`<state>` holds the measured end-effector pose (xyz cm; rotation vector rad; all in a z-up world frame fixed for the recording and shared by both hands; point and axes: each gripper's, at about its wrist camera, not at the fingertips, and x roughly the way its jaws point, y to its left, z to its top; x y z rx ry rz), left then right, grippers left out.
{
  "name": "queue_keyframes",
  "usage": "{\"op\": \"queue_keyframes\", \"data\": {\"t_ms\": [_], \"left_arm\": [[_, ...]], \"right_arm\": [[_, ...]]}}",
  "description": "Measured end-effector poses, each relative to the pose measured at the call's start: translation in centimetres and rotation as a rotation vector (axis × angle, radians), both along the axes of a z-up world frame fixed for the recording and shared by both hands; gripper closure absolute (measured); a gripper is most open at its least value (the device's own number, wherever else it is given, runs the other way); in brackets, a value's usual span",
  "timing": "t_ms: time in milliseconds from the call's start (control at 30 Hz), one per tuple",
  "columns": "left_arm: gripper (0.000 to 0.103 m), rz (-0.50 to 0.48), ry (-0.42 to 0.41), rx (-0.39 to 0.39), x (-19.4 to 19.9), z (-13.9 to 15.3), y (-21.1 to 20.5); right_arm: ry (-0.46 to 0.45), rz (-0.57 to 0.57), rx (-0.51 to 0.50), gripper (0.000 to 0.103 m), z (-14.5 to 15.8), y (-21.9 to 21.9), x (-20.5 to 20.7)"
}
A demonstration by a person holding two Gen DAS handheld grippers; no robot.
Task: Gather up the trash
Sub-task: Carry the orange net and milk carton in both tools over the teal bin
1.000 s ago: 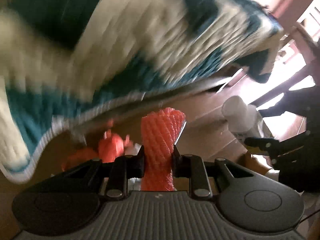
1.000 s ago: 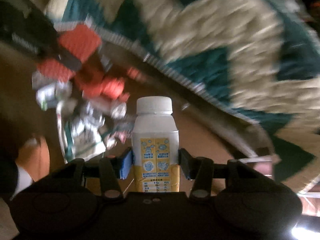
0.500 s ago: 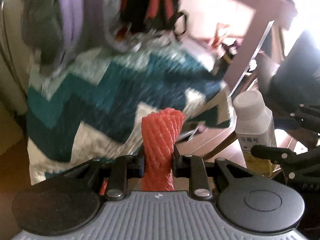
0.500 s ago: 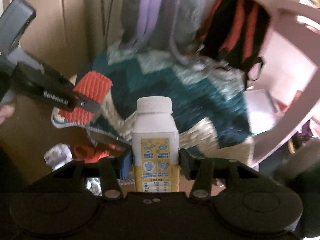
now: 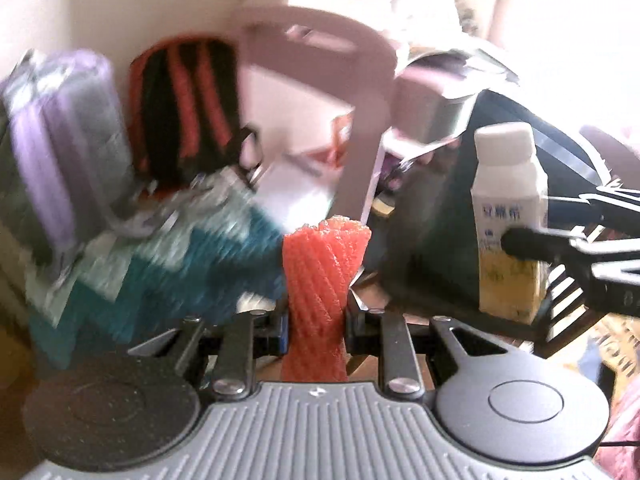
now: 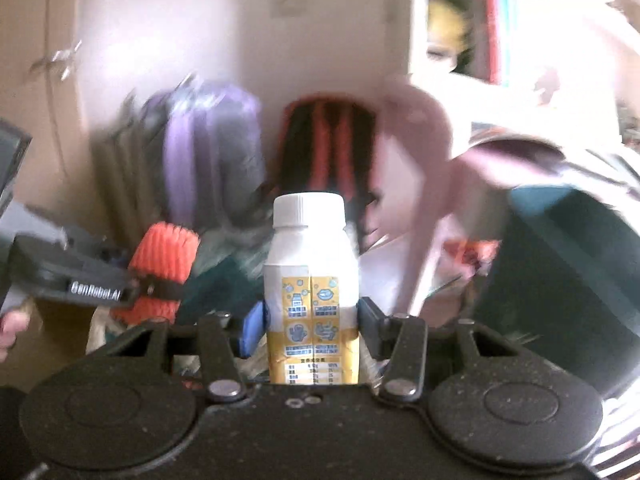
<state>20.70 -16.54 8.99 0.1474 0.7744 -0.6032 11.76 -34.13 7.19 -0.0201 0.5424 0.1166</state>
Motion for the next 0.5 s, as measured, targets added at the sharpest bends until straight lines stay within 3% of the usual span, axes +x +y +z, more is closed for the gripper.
{"op": "queue_keyframes", "data": {"t_ms": [233,333,500], "left_arm": [[0.080,-0.126,-0.081,-0.017,-0.5,5.9,-10.6],[0.080,-0.167,-0.105,-0.037,-0.4,7.8,-14.4],[0.080,-0.231,-0.132,-0.056,0.3,9.8,-20.7]], "right_arm": [[-0.118,-0.150,0.014,0.055,6.7,-9.0,-0.6],[-0.147,-0.220,0.006,0.055,7.9,-12.5,-0.7],[-0.132,-0.320,0.004,0.055,7.4,-17.5,0.1]]}}
